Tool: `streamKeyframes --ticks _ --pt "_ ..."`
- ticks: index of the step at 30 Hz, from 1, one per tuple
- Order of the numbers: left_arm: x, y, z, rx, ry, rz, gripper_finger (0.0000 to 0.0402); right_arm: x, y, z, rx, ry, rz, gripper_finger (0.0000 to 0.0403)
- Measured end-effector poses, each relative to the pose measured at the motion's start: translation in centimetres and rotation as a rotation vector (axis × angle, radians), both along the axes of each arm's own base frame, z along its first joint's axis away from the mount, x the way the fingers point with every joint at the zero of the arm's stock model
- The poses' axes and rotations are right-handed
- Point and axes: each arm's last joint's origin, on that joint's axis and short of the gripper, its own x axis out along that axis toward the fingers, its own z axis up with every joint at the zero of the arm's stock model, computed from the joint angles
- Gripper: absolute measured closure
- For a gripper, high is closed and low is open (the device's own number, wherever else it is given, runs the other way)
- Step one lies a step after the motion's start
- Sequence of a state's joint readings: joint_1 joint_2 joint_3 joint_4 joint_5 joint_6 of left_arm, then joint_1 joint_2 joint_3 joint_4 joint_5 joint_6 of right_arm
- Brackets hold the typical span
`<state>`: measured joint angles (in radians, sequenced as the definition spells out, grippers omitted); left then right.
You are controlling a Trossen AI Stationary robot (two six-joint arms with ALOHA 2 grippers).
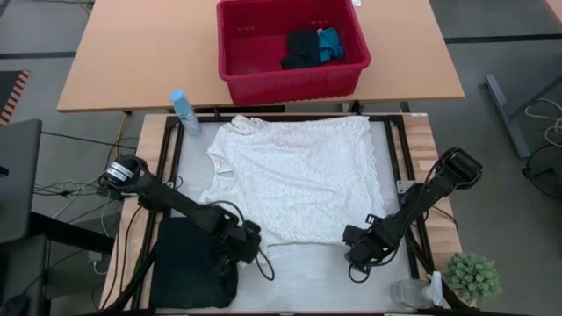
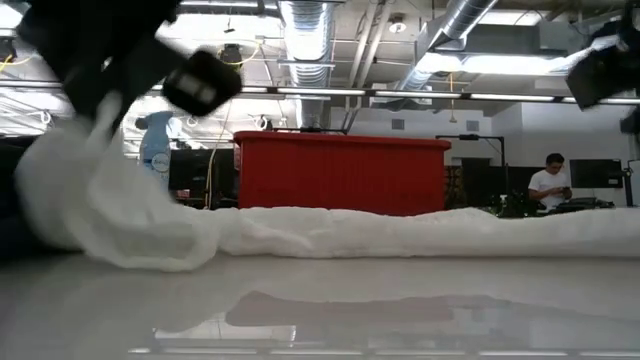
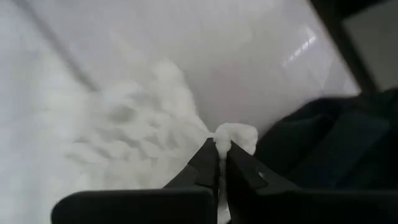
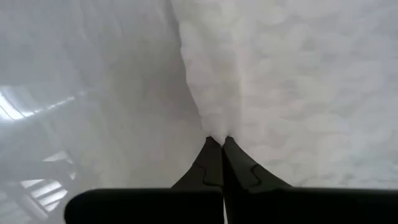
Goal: Fold Laundry from Bin
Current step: Fold the white dress from the red bin
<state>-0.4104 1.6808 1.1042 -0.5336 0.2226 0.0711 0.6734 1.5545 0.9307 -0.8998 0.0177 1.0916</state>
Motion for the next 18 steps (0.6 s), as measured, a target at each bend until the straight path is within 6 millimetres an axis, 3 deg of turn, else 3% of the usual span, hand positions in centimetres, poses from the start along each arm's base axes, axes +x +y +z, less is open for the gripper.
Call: streamKeyframes --ticks 7,13,18 --pt "-0.6 3.7 6.4 0.073 -0.075 0.109 0.0401 0.0 -2.5 3.0 0.015 -0.025 -0.066 0.0389" --pt "-2.0 8.2 8.2 0.189 -0.052 0.243 0.0401 0.2 -5.8 4.9 0.025 -0.073 -0.188 0.0388" --pt "-1.8 11.6 8.5 0.231 -0.071 0.295 0.0401 0.1 -8.9 6.3 0.032 -0.106 -0.254 0.0389"
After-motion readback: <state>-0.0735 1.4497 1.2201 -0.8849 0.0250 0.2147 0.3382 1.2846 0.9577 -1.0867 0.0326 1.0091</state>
